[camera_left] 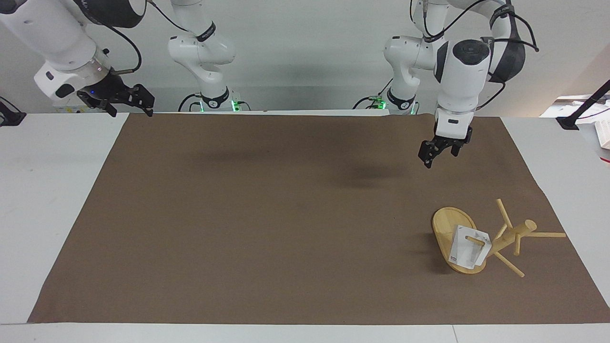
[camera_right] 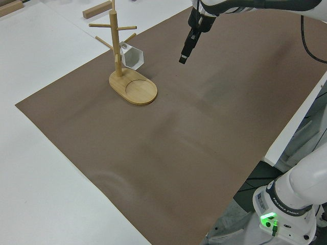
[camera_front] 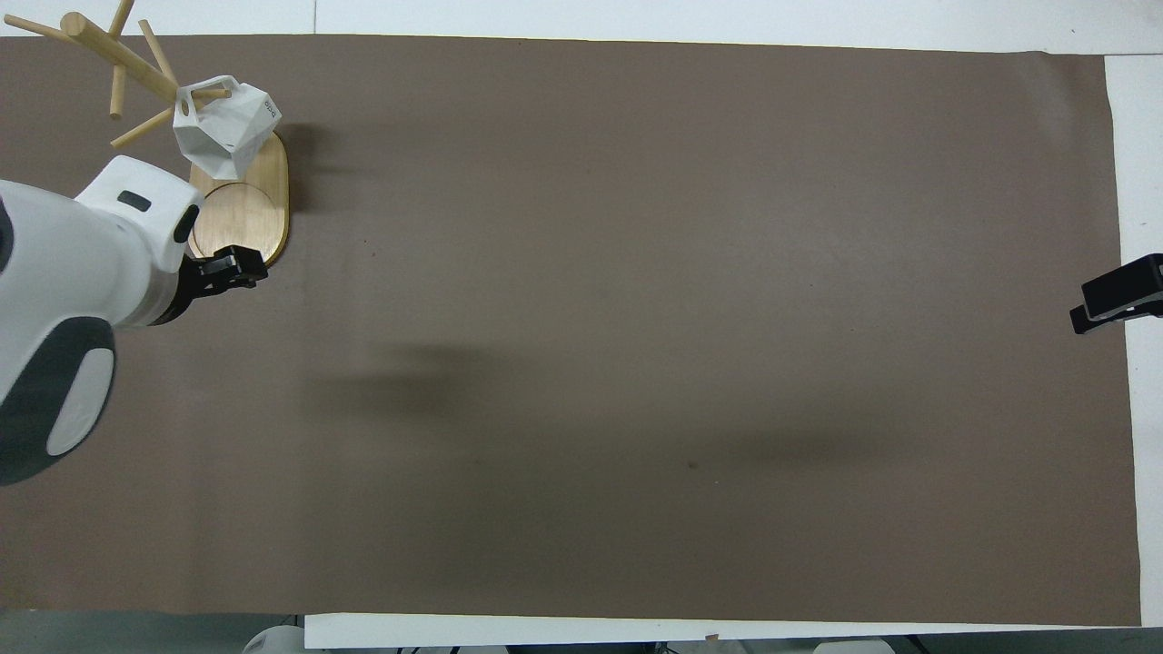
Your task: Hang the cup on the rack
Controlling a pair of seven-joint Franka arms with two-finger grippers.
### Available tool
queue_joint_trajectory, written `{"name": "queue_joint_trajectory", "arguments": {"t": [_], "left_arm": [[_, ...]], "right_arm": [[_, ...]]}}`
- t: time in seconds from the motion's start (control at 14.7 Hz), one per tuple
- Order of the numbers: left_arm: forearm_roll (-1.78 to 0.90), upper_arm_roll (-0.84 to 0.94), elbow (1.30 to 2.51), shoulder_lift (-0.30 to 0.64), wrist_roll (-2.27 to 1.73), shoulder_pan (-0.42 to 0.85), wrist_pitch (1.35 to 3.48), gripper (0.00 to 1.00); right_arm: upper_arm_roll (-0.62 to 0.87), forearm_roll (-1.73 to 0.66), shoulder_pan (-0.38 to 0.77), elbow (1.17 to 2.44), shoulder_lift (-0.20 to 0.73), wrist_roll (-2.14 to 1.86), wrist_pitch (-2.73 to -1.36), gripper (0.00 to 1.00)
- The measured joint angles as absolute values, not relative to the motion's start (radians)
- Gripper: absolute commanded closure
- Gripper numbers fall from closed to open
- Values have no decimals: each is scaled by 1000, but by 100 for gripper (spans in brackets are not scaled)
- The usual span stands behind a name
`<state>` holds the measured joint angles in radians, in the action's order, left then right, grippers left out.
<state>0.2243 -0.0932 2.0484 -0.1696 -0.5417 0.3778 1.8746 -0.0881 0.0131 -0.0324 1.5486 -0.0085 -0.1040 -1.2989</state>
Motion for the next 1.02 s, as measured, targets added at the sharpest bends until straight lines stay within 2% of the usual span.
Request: {"name": "queue_joint_trajectory", "arguments": {"t": [0.2, 0.48, 0.75, 1.02], "left_arm": [[224, -95, 1966, -176, -444, 328, 1740, 1], [154, -97, 1861, -172, -358, 283, 1668, 1], [77, -99, 1722, -119, -182, 198, 1561, 1], [34, -99, 1678, -86, -32, 168, 1497, 1]], "right_arm": [[-88, 13, -32, 1549, -9, -104, -1299, 0], [-87, 13, -31, 1549, -9, -104, -1299, 0], [-86, 13, -29, 1549, -10, -104, -1299, 0], [-86, 13, -29, 1549, -11, -104, -1299, 0]]}}
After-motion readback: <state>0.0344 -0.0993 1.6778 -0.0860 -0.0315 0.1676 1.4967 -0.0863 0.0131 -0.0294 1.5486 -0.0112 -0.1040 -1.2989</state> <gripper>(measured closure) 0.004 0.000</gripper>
